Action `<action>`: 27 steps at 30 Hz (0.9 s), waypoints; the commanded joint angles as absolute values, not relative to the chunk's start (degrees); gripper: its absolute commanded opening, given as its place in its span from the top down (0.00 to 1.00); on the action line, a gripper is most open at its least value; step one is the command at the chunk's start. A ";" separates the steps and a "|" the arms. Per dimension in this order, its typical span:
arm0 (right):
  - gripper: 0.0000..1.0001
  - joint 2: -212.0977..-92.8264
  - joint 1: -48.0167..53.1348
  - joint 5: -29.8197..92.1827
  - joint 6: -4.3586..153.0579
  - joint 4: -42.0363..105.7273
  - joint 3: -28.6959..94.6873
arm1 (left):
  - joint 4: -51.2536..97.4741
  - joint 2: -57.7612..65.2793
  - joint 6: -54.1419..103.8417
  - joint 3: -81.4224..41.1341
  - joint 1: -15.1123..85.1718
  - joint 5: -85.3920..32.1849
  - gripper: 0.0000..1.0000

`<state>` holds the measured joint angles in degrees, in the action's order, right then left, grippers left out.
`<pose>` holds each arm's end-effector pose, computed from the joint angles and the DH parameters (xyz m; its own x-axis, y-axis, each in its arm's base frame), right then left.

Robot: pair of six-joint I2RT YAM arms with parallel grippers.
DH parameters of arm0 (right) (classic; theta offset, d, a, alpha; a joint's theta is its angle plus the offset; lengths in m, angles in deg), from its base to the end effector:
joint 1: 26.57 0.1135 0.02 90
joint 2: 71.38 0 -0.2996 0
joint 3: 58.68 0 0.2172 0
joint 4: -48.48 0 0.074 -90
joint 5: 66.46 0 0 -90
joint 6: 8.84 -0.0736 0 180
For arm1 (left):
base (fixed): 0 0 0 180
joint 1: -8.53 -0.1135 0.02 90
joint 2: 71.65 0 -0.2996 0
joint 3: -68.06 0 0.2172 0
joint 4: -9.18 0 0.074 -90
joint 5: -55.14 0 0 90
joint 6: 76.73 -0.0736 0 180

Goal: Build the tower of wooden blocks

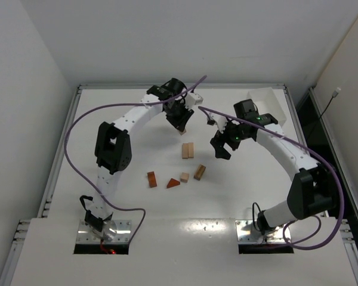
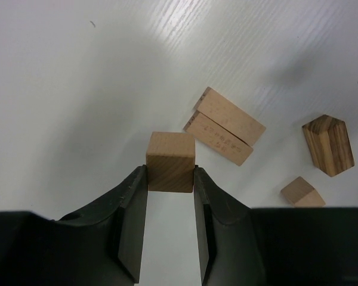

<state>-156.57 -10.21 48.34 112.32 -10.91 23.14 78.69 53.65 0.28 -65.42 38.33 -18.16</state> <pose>0.2563 0.1074 0.2741 -0.5024 -0.6370 -0.5846 -0.8179 0.5695 0.0823 0.4038 -0.2556 0.2621 -0.6080 0.5963 -0.5242 0.7515 0.6451 -0.1378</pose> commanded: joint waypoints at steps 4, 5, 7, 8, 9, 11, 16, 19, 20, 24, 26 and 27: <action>0.11 -154.00 -12.15 51.93 111.75 -9.31 21.70 | 85.16 56.94 -3.34 -71.90 40.96 -19.04 0.79; 0.11 -154.00 -12.15 51.93 111.75 -9.31 21.70 | 85.16 56.94 -4.04 -71.90 41.48 -19.57 0.79; 0.11 -154.00 -12.68 51.93 111.75 -9.31 21.70 | 85.77 57.55 -4.83 -71.90 42.02 -20.45 0.79; 0.11 -154.00 -12.68 51.93 111.75 -9.31 21.70 | 86.29 57.55 -4.84 -71.90 42.63 -20.97 0.79; 0.11 -154.00 -12.68 51.93 111.75 -9.31 21.70 | 86.30 57.55 -5.53 -71.90 42.63 -20.98 0.79; 0.11 -154.00 -13.21 51.93 111.75 -9.31 21.70 | 86.91 58.08 -6.33 -71.90 43.16 -20.98 0.79; 0.11 -154.00 -13.74 52.46 111.75 -9.31 21.70 | 88.14 59.13 -9.92 -72.95 44.21 -20.98 0.79; 0.11 -153.48 -14.34 52.46 111.75 -9.31 21.70 | 89.46 59.74 -11.51 -74.00 44.21 -18.79 0.79; 0.11 -153.47 -14.35 52.46 111.75 -9.31 21.70 | 89.98 60.27 -12.47 -74.53 44.21 -18.00 0.79; 0.11 -153.47 -14.35 52.46 111.75 -9.31 21.70 | 91.83 61.50 -14.58 -76.28 44.21 -15.97 0.79; 0.11 -152.86 -14.88 52.46 111.75 -9.83 21.70 | 92.71 62.30 -15.81 -77.17 44.21 -14.74 0.79; 0.11 -152.86 -14.88 52.46 111.75 -9.83 21.18 | 92.71 62.99 -15.82 -77.78 44.21 -14.74 0.79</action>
